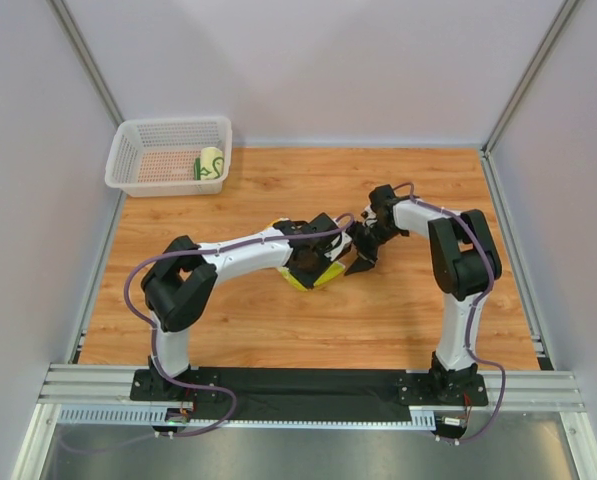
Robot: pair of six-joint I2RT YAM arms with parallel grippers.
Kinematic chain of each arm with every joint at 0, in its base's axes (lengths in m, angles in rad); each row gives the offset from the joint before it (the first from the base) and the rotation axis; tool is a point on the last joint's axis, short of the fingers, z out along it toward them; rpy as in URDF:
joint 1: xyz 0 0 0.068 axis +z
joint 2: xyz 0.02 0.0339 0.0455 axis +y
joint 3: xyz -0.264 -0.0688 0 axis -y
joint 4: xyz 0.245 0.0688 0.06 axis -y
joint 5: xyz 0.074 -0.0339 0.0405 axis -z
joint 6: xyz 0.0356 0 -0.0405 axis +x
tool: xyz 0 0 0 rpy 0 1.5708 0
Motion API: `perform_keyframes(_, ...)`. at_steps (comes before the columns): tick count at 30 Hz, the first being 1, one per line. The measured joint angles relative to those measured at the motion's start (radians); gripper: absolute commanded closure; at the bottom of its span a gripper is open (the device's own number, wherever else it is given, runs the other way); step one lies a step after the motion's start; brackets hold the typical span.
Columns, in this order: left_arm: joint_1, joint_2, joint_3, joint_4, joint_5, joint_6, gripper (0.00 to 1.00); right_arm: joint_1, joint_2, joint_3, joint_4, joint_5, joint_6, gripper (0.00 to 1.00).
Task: Roll the towels
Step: Roll the towel
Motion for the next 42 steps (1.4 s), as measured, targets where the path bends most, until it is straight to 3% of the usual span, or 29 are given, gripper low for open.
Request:
perform_keyframes(6,0.024,-0.017,0.001,0.002,0.04,-0.015,0.9,0.0,0.037,0.005,0.019,-0.016,0.012,0.54)
perform_keyframes(15,0.066,-0.04,0.001,0.011,0.098,-0.044,0.91,0.0,0.048,0.03,0.018,-0.02,0.019,1.0)
perform_keyframes(19,0.068,-0.042,0.001,0.014,0.12,-0.046,0.91,0.0,0.048,0.07,-0.009,-0.003,0.01,0.99)
perform_keyframes(20,0.068,-0.042,0.001,0.014,0.129,-0.046,0.91,0.0,0.048,0.086,-0.024,0.008,0.006,0.93)
perform_keyframes(21,0.069,-0.042,0.001,0.015,0.138,-0.046,0.91,0.0,0.048,0.1,-0.036,0.016,0.003,0.75)
perform_keyframes(24,0.075,-0.042,0.004,0.004,0.168,-0.046,0.91,0.0,0.048,0.146,-0.081,0.056,-0.021,0.54)
perform_keyframes(33,0.132,-0.042,0.051,-0.058,0.284,-0.058,0.91,-0.011,0.048,0.259,-0.192,0.175,-0.078,0.5)
perform_keyframes(42,0.272,-0.04,0.033,-0.049,0.461,-0.128,0.92,-0.053,0.04,0.305,-0.241,0.21,-0.1,0.5)
